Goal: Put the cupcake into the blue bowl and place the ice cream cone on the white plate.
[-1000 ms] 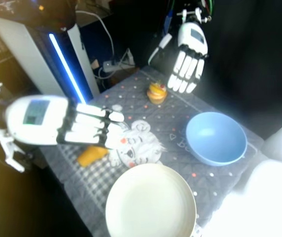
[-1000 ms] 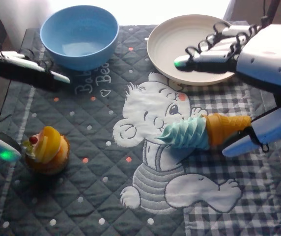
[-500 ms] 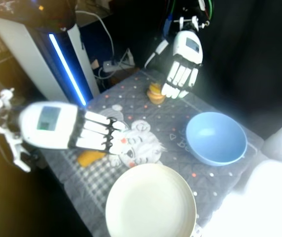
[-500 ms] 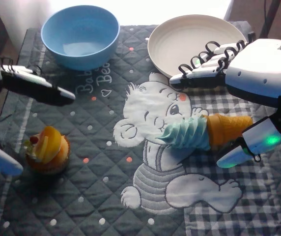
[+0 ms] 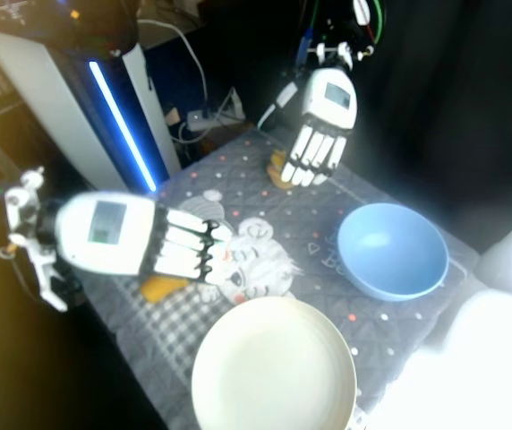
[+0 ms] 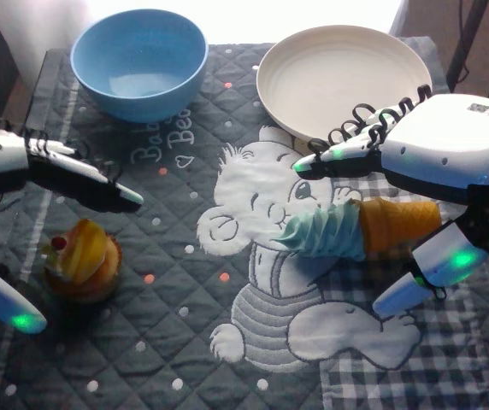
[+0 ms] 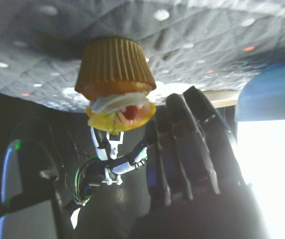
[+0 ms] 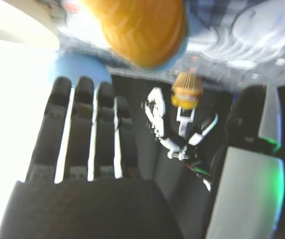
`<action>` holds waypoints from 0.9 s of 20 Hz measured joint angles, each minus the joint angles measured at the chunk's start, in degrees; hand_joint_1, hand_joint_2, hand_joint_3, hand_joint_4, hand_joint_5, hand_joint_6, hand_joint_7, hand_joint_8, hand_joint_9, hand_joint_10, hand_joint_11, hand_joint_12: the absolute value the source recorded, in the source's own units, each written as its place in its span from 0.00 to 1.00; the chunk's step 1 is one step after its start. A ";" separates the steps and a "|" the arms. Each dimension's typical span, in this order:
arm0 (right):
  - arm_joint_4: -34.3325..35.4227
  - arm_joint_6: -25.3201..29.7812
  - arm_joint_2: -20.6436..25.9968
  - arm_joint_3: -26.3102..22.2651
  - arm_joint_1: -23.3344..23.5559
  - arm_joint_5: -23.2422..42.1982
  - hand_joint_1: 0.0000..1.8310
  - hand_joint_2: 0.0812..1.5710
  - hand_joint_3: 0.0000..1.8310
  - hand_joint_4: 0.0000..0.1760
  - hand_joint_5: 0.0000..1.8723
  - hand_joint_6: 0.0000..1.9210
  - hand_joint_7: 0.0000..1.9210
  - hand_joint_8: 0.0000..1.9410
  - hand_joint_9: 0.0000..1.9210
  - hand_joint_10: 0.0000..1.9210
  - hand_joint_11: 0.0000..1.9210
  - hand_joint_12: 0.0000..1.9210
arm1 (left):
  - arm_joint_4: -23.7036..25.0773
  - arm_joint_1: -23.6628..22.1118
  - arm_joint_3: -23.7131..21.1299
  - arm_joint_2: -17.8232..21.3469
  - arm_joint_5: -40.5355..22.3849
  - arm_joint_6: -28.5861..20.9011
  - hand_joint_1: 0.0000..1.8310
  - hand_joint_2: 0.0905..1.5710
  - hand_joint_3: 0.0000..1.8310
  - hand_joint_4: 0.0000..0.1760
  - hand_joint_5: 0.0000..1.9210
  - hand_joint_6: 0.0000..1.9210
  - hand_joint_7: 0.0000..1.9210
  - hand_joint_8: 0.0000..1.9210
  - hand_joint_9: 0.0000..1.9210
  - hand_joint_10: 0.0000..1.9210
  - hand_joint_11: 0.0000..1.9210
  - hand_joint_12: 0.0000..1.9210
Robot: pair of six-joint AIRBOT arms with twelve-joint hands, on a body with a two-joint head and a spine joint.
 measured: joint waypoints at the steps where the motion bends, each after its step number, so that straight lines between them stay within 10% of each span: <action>1: 0.04 0.04 -0.17 0.20 -0.04 -0.42 0.44 0.39 0.00 0.00 0.20 0.00 0.26 0.00 0.25 0.00 0.19 0.09 | 1.20 -0.02 0.00 -0.37 0.13 -0.63 0.47 0.42 0.00 0.00 0.26 0.00 0.29 0.00 0.31 0.00 0.11 0.51; 18: 1.66 0.17 -2.36 3.02 -1.20 -3.39 0.51 0.52 0.00 0.00 0.35 0.00 0.41 0.00 0.46 0.01 0.43 0.07 | 2.95 -0.31 0.44 -1.42 3.02 -1.03 0.58 0.52 0.00 0.00 0.36 0.01 0.39 0.01 0.39 0.02 0.16 0.55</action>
